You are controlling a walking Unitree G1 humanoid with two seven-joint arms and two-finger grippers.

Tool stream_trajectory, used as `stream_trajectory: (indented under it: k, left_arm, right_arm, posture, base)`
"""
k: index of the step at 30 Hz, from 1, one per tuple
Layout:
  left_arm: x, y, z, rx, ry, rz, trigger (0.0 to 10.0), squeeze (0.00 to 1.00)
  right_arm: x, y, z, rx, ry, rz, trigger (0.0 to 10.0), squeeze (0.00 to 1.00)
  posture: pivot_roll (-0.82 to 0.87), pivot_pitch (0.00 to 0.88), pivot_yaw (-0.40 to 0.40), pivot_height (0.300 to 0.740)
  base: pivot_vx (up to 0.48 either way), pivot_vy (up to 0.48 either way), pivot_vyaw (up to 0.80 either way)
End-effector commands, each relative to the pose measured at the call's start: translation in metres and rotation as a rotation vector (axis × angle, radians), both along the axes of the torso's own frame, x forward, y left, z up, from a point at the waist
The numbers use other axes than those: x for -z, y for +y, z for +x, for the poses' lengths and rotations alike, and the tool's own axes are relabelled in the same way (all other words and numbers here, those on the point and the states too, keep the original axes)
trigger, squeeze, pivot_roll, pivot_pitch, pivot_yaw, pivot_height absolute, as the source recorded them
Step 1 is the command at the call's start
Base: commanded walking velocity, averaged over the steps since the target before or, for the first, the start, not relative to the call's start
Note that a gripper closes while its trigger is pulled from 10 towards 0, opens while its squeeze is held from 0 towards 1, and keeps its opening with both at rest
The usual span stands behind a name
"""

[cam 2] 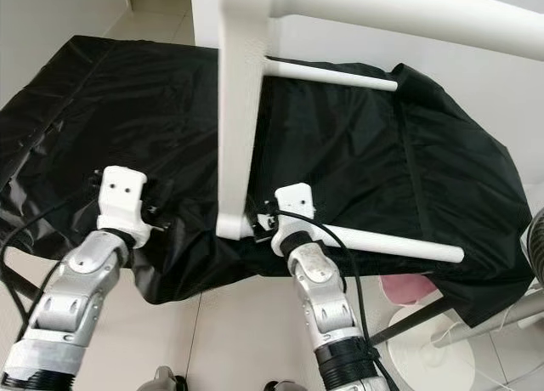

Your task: Building children table

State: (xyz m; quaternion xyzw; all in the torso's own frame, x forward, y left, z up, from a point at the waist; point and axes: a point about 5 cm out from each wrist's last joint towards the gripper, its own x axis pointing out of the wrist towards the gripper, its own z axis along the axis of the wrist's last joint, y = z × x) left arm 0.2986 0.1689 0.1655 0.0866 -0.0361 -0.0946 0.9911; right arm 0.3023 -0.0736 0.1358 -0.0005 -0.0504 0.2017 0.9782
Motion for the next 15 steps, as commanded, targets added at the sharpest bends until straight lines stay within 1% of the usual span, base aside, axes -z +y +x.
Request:
stream_trajectory:
  k: [1,2,4,5,6,7,8,9,10,11,13,15]
  left_arm:
    - [-0.003,0.000,-0.002,0.070,0.005,0.008,10.0,0.00]
    - [-0.007,0.009,-0.003,0.056,-0.001,0.018,10.0,0.00]
    - [-0.007,0.009,-0.003,0.056,-0.001,0.018,10.0,0.00]
    - [-0.010,0.016,-0.003,0.041,-0.005,0.026,10.0,0.00]
    - [-0.010,0.016,-0.003,0.041,-0.005,0.026,10.0,0.00]
    - [-0.015,0.031,-0.005,0.001,-0.016,0.024,10.0,0.00]
    - [-0.015,0.031,-0.005,0.001,-0.016,0.024,10.0,0.00]
    - [-0.019,0.042,-0.008,-0.028,-0.020,0.020,10.0,0.00]
    - [-0.022,0.049,-0.013,-0.028,-0.018,0.009,10.0,0.00]
    - [-0.022,0.049,-0.013,-0.028,-0.018,0.009,10.0,0.00]
    - [-0.023,0.051,-0.023,0.012,-0.001,0.008,10.0,0.00]
    - [-0.023,0.051,-0.023,0.012,-0.001,0.008,10.0,0.00]
  right_arm:
    - [0.011,0.014,-0.004,-0.071,0.046,-0.024,10.0,0.00]
    - [0.010,0.019,-0.001,-0.083,0.042,-0.022,10.0,0.00]
    - [0.010,0.019,-0.001,-0.083,0.042,-0.022,10.0,0.00]
    - [0.009,0.022,0.002,-0.090,0.039,-0.020,10.0,0.00]
    - [0.009,0.022,0.002,-0.090,0.039,-0.020,10.0,0.00]
    - [0.007,0.029,0.008,-0.099,0.036,-0.013,10.0,0.00]
    - [0.007,0.029,0.008,-0.099,0.036,-0.013,10.0,0.00]
    - [0.005,0.034,0.012,-0.109,0.032,-0.008,10.0,0.00]
    - [0.004,0.037,0.016,-0.114,0.034,-0.005,10.0,0.00]
    - [0.004,0.037,0.016,-0.114,0.034,-0.005,10.0,0.00]
    - [0.005,0.040,0.021,-0.110,0.040,0.001,10.0,0.00]
    - [0.005,0.040,0.021,-0.110,0.040,0.001,10.0,0.00]
  posture:
    - [0.10,0.093,-0.066,0.740]
    - [0.11,0.101,-0.066,0.740]
    - [0.11,0.101,-0.066,0.740]
    - [0.11,0.101,-0.066,0.740]
    - [0.11,0.101,-0.066,0.740]
    - [0.12,0.112,-0.062,0.740]
    - [0.12,0.112,-0.062,0.740]
    - [0.13,0.118,-0.062,0.740]
    - [0.13,0.120,-0.059,0.740]
    - [0.13,0.120,-0.059,0.740]
    - [0.14,0.128,-0.056,0.740]
    - [0.14,0.128,-0.056,0.740]
  base:
    - [0.000,0.000,0.00]
    - [0.000,0.000,0.00]
    - [0.000,0.000,0.00]
    - [0.000,0.000,0.00]
    - [0.000,0.000,0.00]
    - [0.000,0.000,0.00]
    - [0.000,0.000,0.00]
    - [0.000,0.000,0.00]
    - [0.000,0.000,0.00]
    - [0.000,0.000,0.00]
    - [0.000,0.000,0.00]
    - [0.000,0.000,0.00]
